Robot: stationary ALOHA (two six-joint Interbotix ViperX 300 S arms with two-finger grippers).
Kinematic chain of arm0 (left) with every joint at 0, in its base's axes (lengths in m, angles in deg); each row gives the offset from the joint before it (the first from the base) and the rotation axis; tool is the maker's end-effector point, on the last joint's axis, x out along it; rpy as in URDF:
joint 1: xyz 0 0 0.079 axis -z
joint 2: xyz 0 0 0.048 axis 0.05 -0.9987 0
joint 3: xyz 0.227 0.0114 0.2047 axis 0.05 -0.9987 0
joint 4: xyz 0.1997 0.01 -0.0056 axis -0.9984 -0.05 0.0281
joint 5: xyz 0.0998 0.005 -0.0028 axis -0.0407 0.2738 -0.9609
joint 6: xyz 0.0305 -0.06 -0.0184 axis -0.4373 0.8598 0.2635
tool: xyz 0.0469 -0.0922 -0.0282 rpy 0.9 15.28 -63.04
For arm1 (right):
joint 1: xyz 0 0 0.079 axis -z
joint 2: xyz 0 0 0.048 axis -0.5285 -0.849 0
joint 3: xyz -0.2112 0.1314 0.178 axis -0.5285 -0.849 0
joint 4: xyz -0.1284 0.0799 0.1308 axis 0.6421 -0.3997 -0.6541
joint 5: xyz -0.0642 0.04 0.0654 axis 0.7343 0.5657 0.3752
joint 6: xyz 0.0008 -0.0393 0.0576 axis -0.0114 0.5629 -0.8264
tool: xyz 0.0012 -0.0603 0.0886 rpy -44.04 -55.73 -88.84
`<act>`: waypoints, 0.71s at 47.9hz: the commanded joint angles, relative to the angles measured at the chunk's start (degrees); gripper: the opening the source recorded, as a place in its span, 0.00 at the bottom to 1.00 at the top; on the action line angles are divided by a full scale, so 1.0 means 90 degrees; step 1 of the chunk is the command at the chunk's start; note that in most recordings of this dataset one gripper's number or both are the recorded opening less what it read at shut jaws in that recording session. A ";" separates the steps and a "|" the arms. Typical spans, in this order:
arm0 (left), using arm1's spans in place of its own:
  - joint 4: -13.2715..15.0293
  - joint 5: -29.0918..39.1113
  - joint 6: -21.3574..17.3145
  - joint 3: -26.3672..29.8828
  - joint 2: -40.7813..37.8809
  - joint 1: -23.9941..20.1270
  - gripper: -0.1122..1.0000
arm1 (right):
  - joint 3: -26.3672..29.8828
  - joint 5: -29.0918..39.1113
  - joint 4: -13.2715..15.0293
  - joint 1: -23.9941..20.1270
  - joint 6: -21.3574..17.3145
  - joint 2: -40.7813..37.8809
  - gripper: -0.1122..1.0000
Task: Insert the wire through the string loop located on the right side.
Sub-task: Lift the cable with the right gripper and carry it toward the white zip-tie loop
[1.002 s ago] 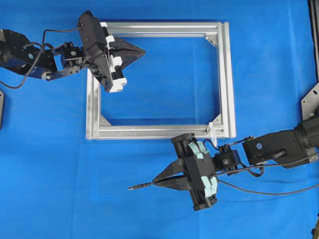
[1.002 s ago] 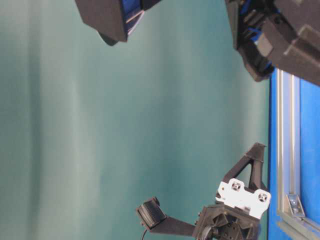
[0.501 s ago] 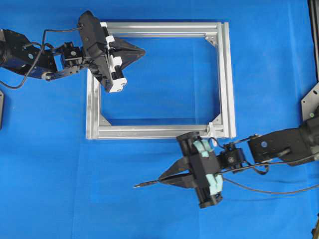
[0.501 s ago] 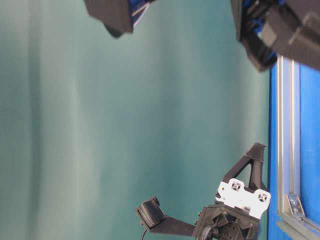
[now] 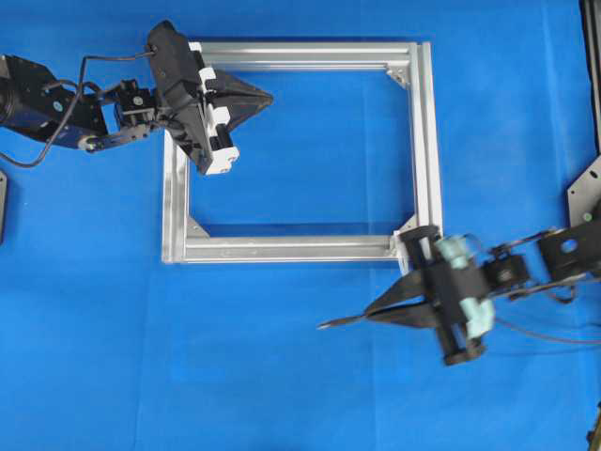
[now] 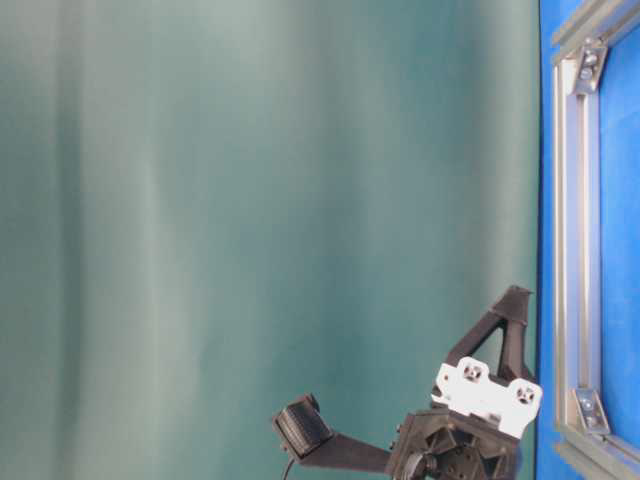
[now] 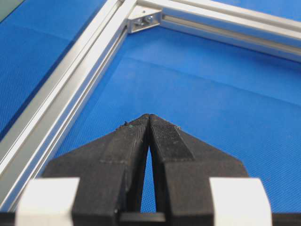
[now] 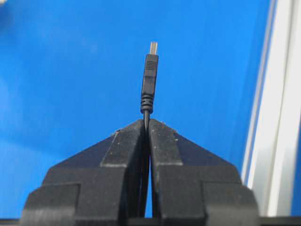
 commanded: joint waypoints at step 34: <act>-0.0020 -0.0039 0.0010 0.0049 0.0195 0.0010 0.10 | -0.2041 0.1025 -0.0254 0.0020 -0.0010 0.2832 0.07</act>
